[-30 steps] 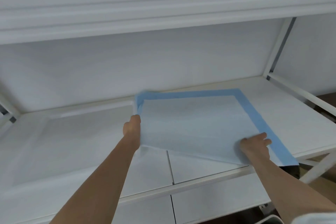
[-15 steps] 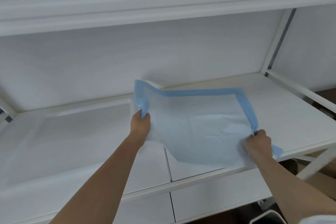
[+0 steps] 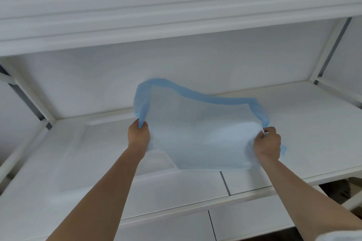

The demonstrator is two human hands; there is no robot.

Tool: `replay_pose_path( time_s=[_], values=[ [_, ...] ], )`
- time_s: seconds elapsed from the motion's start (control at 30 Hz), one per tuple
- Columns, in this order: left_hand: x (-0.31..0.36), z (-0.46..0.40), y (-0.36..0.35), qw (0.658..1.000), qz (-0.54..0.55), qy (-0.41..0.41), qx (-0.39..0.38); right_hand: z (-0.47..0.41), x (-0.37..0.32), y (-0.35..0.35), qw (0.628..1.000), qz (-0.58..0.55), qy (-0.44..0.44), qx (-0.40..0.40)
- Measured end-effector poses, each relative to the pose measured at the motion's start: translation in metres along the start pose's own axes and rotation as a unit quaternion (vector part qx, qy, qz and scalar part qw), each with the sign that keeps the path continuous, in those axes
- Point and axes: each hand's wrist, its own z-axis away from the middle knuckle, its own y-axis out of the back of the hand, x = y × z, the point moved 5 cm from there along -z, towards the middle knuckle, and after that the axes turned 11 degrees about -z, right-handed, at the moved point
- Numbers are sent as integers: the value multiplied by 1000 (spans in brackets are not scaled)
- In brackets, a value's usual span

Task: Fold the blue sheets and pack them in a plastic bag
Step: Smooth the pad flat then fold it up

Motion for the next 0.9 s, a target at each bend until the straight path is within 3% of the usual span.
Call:
replay_pose_path(
  time_s=[0.53,0.9],
  values=[
    [-110,-64,154,991,-21,98,91,95,-85,-125,994,-36,72,-73],
    [-168,-86,210,979,-75,162,102,125,-91,-165,990,22,40,-132]
  ],
)
